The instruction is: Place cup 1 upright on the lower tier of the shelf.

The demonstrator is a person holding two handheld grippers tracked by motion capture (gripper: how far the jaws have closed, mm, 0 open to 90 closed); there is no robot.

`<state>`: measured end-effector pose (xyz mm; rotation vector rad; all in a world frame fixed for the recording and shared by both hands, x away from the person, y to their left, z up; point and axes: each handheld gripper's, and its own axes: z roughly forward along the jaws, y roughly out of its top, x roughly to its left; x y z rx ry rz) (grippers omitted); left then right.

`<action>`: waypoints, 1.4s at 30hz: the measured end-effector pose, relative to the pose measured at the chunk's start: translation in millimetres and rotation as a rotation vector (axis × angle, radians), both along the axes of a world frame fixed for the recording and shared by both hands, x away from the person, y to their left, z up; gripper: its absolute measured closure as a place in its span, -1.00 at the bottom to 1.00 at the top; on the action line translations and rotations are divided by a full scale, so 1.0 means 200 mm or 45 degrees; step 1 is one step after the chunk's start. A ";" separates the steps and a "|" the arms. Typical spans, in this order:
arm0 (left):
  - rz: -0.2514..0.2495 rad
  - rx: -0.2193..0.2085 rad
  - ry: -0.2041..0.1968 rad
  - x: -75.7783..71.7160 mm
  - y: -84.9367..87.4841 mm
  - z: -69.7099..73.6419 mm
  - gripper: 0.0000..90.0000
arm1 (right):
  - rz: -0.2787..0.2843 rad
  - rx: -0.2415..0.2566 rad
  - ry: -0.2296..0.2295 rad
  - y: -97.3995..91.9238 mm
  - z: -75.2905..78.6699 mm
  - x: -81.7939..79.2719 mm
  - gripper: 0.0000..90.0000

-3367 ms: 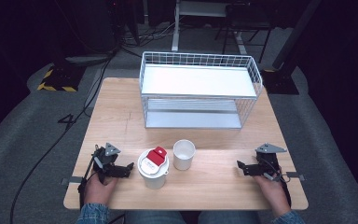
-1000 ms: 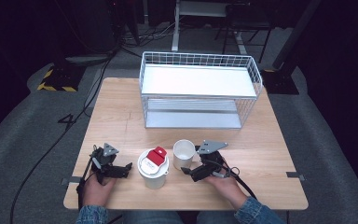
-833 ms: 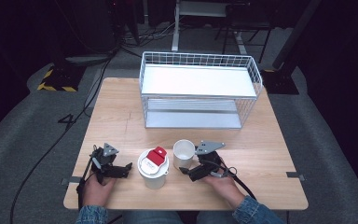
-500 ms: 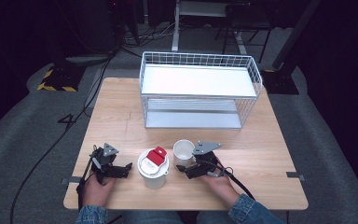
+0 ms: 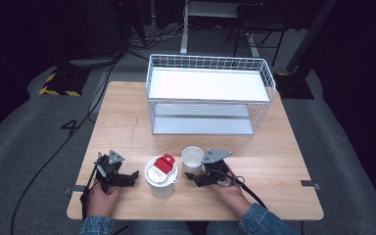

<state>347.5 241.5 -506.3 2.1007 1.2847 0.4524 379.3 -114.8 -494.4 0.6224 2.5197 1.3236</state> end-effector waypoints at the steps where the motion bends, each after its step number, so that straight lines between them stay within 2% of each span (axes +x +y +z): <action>1: 0.000 0.000 0.000 0.00 0.00 0.00 -0.99 | 0.000 0.000 0.000 0.00 0.00 0.00 -0.49; 6: 0.000 0.000 0.000 0.00 0.00 0.00 -0.99 | 0.007 0.001 -0.001 0.00 0.00 -0.01 -0.49; 16: 0.000 0.000 -0.001 0.00 0.00 0.00 -0.99 | -0.003 0.034 -0.036 -0.01 0.07 0.02 -0.49; 21: 0.000 0.000 0.000 0.00 0.00 0.00 -0.99 | -0.026 0.040 -0.064 -0.02 0.13 0.06 -0.49; 30: 0.000 0.000 -0.001 0.00 0.00 0.00 -0.99 | -0.049 0.078 -0.078 -0.03 0.21 0.12 -0.49; 42: 0.001 -0.001 -0.001 0.00 0.00 0.00 -0.99 | -0.113 0.110 -0.070 -0.07 0.27 0.25 -0.49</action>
